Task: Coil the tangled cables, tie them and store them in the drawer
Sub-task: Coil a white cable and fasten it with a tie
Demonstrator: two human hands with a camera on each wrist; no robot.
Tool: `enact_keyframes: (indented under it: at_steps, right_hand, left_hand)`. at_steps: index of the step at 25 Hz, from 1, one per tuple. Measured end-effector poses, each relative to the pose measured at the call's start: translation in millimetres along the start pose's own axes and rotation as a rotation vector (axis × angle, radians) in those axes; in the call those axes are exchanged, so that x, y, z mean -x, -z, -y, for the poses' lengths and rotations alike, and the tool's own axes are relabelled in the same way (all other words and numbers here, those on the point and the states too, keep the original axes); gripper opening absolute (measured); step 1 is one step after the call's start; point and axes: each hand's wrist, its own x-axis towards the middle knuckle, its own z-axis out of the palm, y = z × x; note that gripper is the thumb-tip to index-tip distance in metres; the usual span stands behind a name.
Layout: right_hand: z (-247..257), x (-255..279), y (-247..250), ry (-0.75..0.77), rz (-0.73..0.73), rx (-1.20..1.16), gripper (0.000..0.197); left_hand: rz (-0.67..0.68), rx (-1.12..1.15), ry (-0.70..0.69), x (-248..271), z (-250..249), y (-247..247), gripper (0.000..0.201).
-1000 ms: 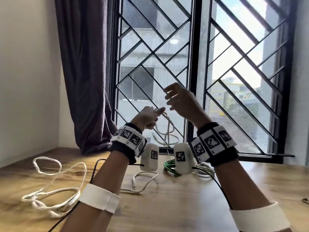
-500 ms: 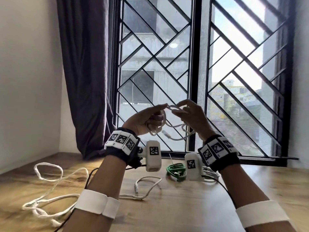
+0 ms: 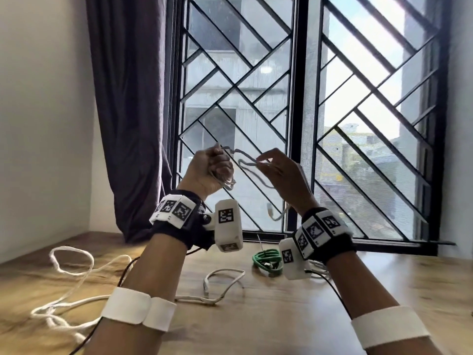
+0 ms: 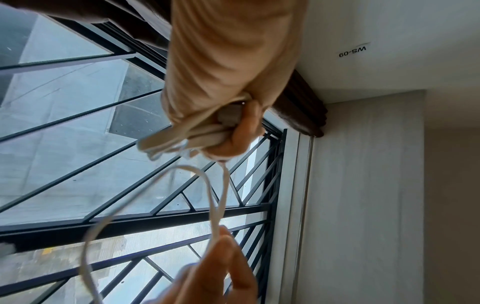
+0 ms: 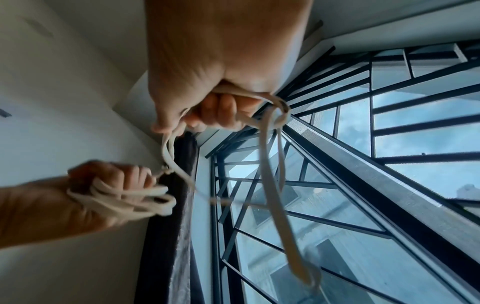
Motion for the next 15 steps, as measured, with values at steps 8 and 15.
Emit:
enact_keyframes:
  at_steps: [8,15]
  right_hand:
    - [-2,-6,19,0.014,0.396,0.171,0.006]
    - [3,5,-6,-0.092,0.562,0.043,0.012]
  left_hand:
    - [-0.217,0.068,-0.152,-5,11,1,0.055]
    - [-0.157,-0.328,-0.049,4,10,-7,0.038]
